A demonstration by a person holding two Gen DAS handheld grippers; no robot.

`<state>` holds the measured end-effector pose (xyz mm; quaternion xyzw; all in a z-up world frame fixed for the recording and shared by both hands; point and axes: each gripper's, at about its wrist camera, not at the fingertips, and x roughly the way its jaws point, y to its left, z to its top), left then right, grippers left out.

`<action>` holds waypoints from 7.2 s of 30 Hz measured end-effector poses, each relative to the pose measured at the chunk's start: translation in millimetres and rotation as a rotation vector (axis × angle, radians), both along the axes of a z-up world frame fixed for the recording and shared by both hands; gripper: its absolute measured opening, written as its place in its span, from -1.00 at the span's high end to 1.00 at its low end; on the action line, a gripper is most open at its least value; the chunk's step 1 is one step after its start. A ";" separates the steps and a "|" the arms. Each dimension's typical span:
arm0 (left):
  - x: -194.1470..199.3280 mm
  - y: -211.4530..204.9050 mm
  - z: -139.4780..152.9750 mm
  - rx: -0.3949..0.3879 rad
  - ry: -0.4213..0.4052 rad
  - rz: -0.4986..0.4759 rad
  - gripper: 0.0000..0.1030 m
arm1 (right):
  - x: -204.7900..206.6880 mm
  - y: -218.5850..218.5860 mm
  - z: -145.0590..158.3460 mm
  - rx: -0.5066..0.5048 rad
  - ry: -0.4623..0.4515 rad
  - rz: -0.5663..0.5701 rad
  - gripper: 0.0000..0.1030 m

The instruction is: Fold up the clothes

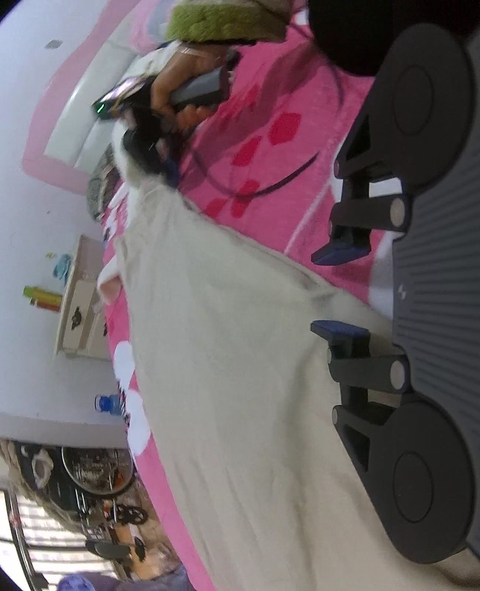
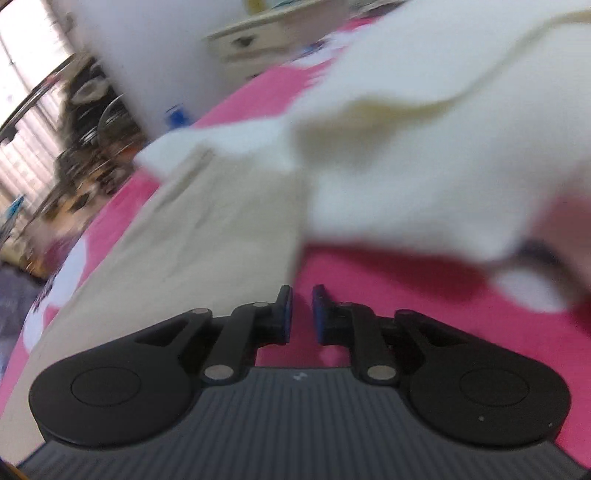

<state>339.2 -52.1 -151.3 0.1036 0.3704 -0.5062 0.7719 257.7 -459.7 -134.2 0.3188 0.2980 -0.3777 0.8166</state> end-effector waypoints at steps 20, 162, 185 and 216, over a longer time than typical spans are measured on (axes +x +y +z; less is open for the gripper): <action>-8.3 124.3 22.9 0.010 0.125 0.270 0.03 | -85.3 182.6 226.1 -0.439 -0.046 0.718 0.45; -30.9 110.2 17.9 0.164 -0.518 0.139 0.95 | 102.0 283.7 -11.3 0.863 -0.251 0.956 0.97; -5.1 205.3 47.3 0.066 -0.200 0.254 0.51 | 78.7 367.5 43.3 0.046 -0.005 1.384 0.86; 59.8 326.4 6.9 -0.095 0.065 0.477 0.37 | 62.8 426.9 -8.4 -0.128 0.542 1.632 0.68</action>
